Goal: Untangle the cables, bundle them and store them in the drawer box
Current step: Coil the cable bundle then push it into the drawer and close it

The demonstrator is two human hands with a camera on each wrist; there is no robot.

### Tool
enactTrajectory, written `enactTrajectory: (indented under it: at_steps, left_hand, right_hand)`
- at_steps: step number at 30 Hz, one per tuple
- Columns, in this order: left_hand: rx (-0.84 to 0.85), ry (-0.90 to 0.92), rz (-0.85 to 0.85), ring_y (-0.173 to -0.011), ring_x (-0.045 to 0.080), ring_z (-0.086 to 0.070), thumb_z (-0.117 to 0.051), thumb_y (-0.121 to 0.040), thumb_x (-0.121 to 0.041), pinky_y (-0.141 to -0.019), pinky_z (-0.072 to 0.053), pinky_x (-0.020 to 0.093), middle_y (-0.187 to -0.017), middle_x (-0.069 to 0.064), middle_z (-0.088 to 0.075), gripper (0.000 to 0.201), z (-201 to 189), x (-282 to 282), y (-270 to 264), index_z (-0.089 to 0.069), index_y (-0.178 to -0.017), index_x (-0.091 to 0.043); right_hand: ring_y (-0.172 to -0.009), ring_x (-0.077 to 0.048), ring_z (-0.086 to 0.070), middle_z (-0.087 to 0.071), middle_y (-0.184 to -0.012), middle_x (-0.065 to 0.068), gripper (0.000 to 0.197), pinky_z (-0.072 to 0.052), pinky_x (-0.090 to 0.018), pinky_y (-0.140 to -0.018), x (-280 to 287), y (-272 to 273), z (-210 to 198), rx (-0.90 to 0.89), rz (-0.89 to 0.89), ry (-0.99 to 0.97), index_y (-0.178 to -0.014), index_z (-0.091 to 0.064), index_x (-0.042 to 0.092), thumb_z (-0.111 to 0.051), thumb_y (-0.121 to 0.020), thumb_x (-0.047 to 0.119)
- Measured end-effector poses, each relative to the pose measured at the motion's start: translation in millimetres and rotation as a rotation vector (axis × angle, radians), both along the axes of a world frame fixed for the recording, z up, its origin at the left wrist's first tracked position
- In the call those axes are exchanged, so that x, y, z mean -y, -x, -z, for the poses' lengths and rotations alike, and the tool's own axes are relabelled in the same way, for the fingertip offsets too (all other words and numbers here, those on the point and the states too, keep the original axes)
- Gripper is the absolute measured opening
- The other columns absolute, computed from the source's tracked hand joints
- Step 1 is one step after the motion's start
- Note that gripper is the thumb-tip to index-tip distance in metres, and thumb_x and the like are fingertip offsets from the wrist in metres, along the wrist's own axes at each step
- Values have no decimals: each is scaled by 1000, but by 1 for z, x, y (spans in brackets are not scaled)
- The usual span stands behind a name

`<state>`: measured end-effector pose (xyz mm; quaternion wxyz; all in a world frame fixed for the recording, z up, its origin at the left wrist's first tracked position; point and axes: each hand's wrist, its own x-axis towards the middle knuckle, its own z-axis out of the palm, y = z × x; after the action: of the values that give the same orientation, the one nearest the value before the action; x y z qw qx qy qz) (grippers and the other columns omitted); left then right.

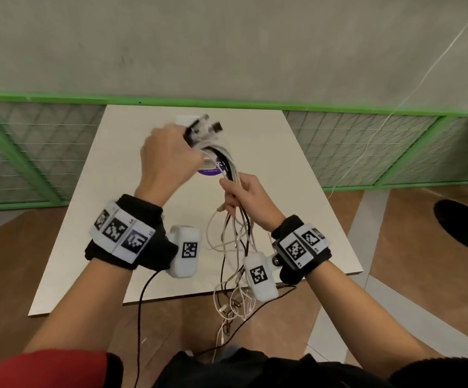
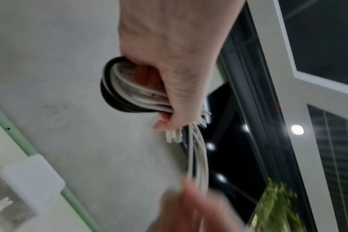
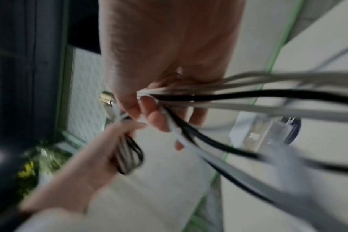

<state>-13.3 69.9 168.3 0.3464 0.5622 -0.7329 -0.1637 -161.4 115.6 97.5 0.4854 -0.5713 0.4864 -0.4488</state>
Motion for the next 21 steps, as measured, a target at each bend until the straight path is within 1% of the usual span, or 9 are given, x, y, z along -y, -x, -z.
enactTrajectory:
  at_steps: [3, 5, 7, 9, 12, 14, 16, 18, 21]
  left_hand:
    - [-184, 53, -156, -49, 19, -24, -60, -75, -12, -48, -20, 28, -47, -2, -29, 40, -10, 21, -16, -30, -49, -15]
    - [-222, 23, -194, -51, 25, -38, -69, -75, -22, -53, -29, 28, -53, 0, -40, 37, -10, 33, -23, -40, -56, -13]
    - [-240, -133, -94, -75, 32, -56, -81, -66, -38, -64, -40, 32, -77, 6, -59, 40, -2, 35, -23, -55, -79, -11]
    - [-386, -207, -5, -82, 18, -60, -85, -55, -47, -72, -48, 27, -88, 0, -65, 56, 8, 23, -19, -59, -94, -16]
    - [-666, -139, -23, -56, 6, -47, -83, -60, -43, -53, -41, 19, -61, -13, -54, 33, 26, -14, -4, -58, -71, -24]
    - [-522, -175, 32, -49, 9, -41, -81, -60, -47, -48, -36, 21, -51, -12, -48, 36, 43, -35, 11, -55, -64, -22]
    - [-357, -291, 85, -50, 10, -45, -79, -63, -49, -49, -36, 21, -54, -7, -53, 40, 55, -44, 26, -58, -68, -15]
    - [-453, -393, 120, -51, 9, -51, -77, -68, -45, -51, -40, 19, -57, -1, -60, 43, 62, -40, 32, -62, -71, -5]
    - [-673, -421, 84, -43, 0, -50, -75, -76, -33, -45, -39, 12, -44, -13, -52, 32, 62, -35, 38, -55, -59, -14]
  right_hand:
    - [-42, -11, -45, -45, -45, 7, 32, -55, -47, -80, -8, 3, 31, -161, -5, -51, -65, -40, 14, -47, -97, 16]
    - [-45, -7, -45, -45, -51, 4, 33, -55, -42, -67, -10, 5, 41, -252, 48, -81, -64, -39, 15, -47, -97, 19]
    - [-44, -3, -41, -43, -55, 3, 33, -44, -29, -48, -9, 5, 41, -269, 146, -85, -66, -39, 18, -44, -98, 22]
    - [-43, -3, -39, -42, -57, 3, 33, -37, -24, -43, -4, 3, 37, -209, 262, -78, -66, -38, 18, -42, -98, 24]
    - [-40, -1, -40, -43, -57, 3, 33, -40, -24, -44, 1, -2, 31, -215, 348, 11, -66, -39, 18, -40, -99, 23]
    - [-43, 1, -43, -46, -59, 5, 27, -41, -19, -44, 1, -9, 26, -226, 345, 101, -72, -46, 19, -40, -99, 20]
    - [-46, 4, -45, -48, -61, 10, 24, -37, -11, -47, 2, -16, 18, -224, 303, 159, -79, -49, 24, -41, -98, 13]
    - [-52, 6, -50, -49, -64, 13, 24, -37, -8, -50, 2, -19, 13, -255, 255, 206, -81, -49, 25, -42, -96, 8]
    - [-54, 0, -52, -54, -64, 10, 17, -39, -15, -53, 2, -14, 12, -324, 206, 228, -83, -52, 19, -44, -93, 9]
